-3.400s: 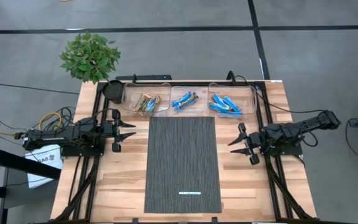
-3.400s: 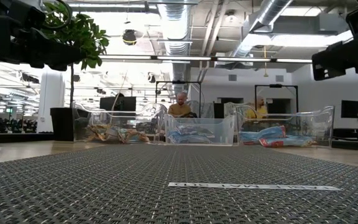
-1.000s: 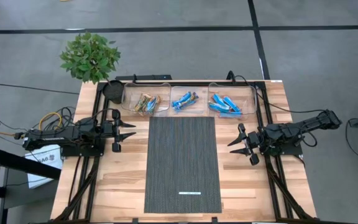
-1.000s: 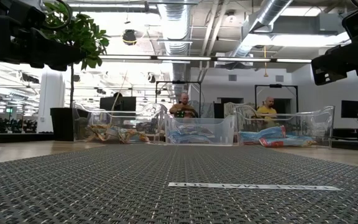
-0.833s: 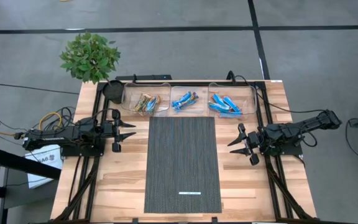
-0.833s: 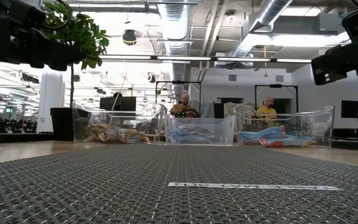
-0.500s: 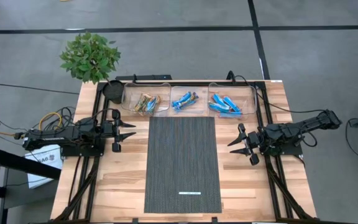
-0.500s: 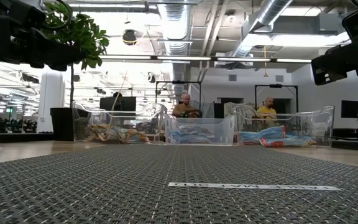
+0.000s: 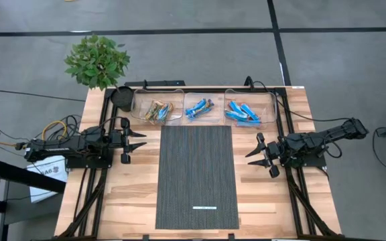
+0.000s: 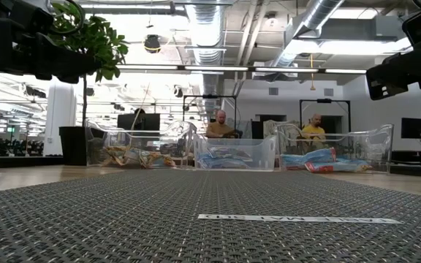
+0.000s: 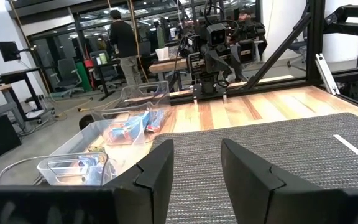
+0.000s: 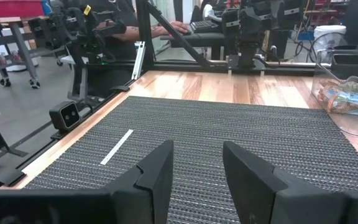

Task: Pick and place Granola Bars by type
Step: Return to Home Position

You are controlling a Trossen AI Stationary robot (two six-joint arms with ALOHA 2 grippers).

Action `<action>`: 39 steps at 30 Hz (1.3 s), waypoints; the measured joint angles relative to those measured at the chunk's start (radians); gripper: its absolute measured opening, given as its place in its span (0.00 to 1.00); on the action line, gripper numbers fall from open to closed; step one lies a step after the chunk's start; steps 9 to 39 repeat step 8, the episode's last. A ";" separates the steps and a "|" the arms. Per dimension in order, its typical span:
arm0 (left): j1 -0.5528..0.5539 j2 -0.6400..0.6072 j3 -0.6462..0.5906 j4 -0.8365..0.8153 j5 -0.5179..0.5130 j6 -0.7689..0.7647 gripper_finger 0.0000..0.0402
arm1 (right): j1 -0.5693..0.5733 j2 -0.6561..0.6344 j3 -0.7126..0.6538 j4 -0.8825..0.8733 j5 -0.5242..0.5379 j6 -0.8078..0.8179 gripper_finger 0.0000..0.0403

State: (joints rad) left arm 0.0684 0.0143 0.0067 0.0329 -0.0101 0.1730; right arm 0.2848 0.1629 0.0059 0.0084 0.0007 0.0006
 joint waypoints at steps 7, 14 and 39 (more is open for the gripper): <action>0.000 0.000 0.000 0.000 0.000 0.001 0.32 | 0.000 0.000 0.000 0.000 0.000 0.000 0.33; 0.000 0.000 0.000 0.000 0.000 0.000 0.32 | 0.000 0.000 0.000 0.000 0.000 0.000 0.33; 0.000 0.000 0.000 0.000 0.000 0.000 0.32 | 0.000 0.000 0.000 0.000 0.000 0.000 0.33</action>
